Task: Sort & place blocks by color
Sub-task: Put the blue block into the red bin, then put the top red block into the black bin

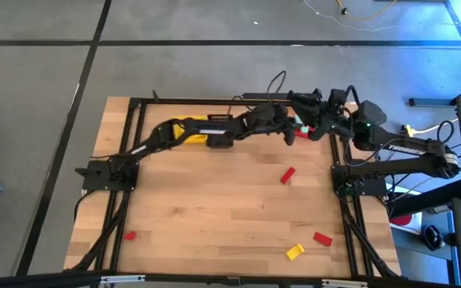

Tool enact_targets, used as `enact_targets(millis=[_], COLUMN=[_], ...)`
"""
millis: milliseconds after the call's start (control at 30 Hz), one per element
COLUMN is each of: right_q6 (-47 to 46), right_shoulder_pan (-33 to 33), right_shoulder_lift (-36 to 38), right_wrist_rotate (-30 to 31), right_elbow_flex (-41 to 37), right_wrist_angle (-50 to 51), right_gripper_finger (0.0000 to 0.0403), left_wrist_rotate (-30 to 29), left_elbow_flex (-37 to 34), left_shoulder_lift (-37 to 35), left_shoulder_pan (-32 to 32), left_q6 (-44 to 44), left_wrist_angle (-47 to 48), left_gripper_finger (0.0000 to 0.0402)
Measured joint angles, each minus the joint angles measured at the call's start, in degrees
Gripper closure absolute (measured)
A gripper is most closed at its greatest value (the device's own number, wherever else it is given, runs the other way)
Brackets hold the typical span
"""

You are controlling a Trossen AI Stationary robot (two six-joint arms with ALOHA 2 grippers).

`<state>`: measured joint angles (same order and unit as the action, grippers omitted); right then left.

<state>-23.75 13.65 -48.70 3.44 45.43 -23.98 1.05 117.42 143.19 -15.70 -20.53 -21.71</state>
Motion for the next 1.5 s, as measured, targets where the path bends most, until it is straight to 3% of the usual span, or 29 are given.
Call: enact_targets(millis=[167,300,467,700,800,900,1033,1233,1333,1500], right_q6=[0.04,0.11,0.22,0.33,0.33,0.9,1.6,1.57,1.6,1.84], right_shoulder_pan=[0.0,-0.02,-0.02,0.0,0.0,0.0,0.0,0.0,0.0,0.0], right_shoulder_lift=[-1.18,-1.66,-1.71,-1.72,-1.71,-1.69,-1.69,-1.49,-1.43,-1.38], right_wrist_rotate=[-0.02,-0.02,-0.01,0.0,0.0,0.04,0.02,-0.02,-0.24,-0.5], right_elbow_flex=[0.0,0.0,0.0,0.0,0.0,0.0,0.0,0.0,0.0,0.0], right_wrist_angle=[0.21,0.23,0.19,0.1,-0.61,-2.14,-3.82,-4.18,-4.12,-4.14], right_gripper_finger=[0.026,0.026,0.026,0.026,0.026,0.026,0.026,0.026,0.026,0.026], left_wrist_rotate=[-5.47,-9.77,-6.27,-3.01,0.49,1.23,2.64,-0.64,-0.01,0.23], left_elbow_flex=[10.41,14.79,17.57,17.53,17.53,17.53,18.0,16.8,11.0,-10.89], left_shoulder_lift=[8.8,13.34,15.65,14.86,11.3,4.04,-6.31,-14.6,-20.37,-32.55], left_shoulder_pan=[-0.03,-0.15,-0.44,-0.5,-1.14,-2.41,-4.4,-4.91,-4.06,0.61], left_q6=[0.15,-0.2,1.0,3.03,8.24,11.94,18.31,24.32,24.06,21.02], left_wrist_angle=[0.34,0.02,-0.78,2.18,7.12,18.47,38.14,69.1,73.3,61.82], left_gripper_finger=[0.0289,0.0255,0.0227,0.0217,0.0216,0.0216,0.0224,0.026,0.0304,0.039])
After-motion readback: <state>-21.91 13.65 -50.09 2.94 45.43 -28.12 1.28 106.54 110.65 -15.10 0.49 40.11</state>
